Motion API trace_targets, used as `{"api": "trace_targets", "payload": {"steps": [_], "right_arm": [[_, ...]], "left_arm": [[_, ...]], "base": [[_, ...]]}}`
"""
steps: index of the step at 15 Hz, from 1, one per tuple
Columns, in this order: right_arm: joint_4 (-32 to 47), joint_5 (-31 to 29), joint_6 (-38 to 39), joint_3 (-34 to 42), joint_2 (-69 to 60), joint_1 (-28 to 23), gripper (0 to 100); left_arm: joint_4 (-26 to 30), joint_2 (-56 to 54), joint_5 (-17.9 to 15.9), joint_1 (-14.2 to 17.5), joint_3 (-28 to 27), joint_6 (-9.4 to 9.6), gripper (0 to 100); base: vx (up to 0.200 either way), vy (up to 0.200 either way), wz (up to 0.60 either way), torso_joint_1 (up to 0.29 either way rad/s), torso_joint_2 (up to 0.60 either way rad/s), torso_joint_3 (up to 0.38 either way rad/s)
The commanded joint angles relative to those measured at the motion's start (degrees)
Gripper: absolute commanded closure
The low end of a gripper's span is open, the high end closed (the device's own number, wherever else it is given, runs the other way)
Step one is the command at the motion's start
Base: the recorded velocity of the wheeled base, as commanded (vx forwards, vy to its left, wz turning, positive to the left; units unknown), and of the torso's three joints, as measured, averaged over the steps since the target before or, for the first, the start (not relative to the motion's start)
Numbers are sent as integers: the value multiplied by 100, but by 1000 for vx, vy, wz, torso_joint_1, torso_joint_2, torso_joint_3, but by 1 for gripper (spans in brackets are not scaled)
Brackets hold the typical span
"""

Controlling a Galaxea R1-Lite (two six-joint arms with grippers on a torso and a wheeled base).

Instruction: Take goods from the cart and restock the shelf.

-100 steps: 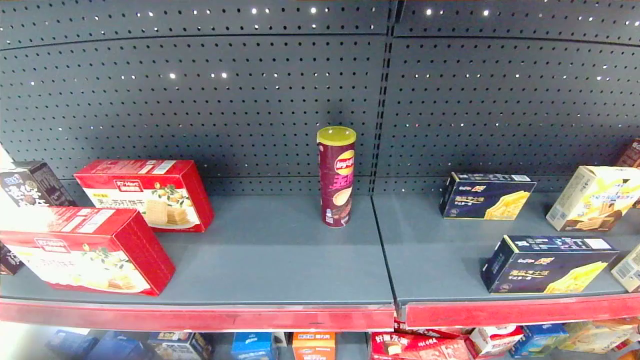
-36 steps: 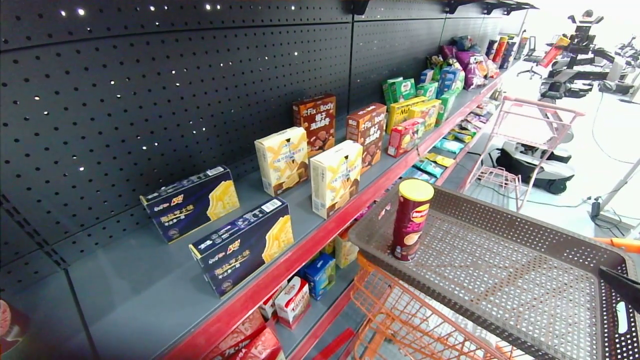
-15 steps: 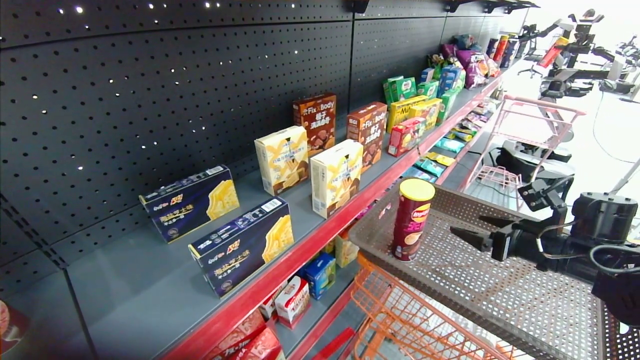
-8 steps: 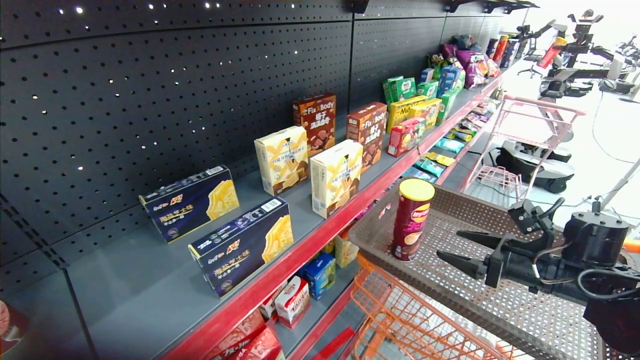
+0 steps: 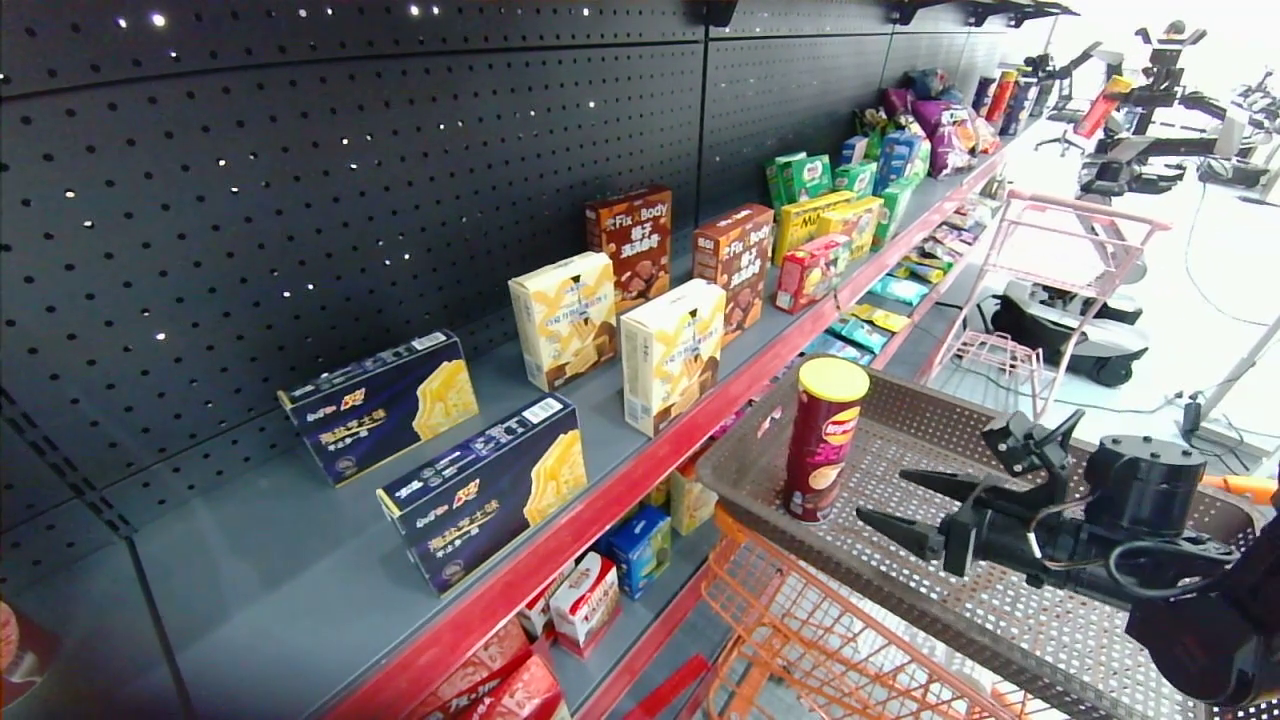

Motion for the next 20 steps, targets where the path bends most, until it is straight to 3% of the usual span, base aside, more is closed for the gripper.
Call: {"api": "trace_targets", "payload": {"steps": [1, 9, 20], "right_arm": [[-2, -8, -7, -337, 367, 14, 0], [112, -17, -15, -2358, 1475, 286, 0], [481, 1, -24, -3413, 2099, 401, 0]], "left_arm": [[0, 5, 1, 0, 1, 0, 0], [0, 5, 1, 0, 1, 0, 0], [0, 5, 1, 0, 1, 0, 0]], "base": [[0, 0, 0, 0, 0, 0], [0, 0, 0, 0, 0, 0], [0, 0, 0, 0, 0, 0]]}}
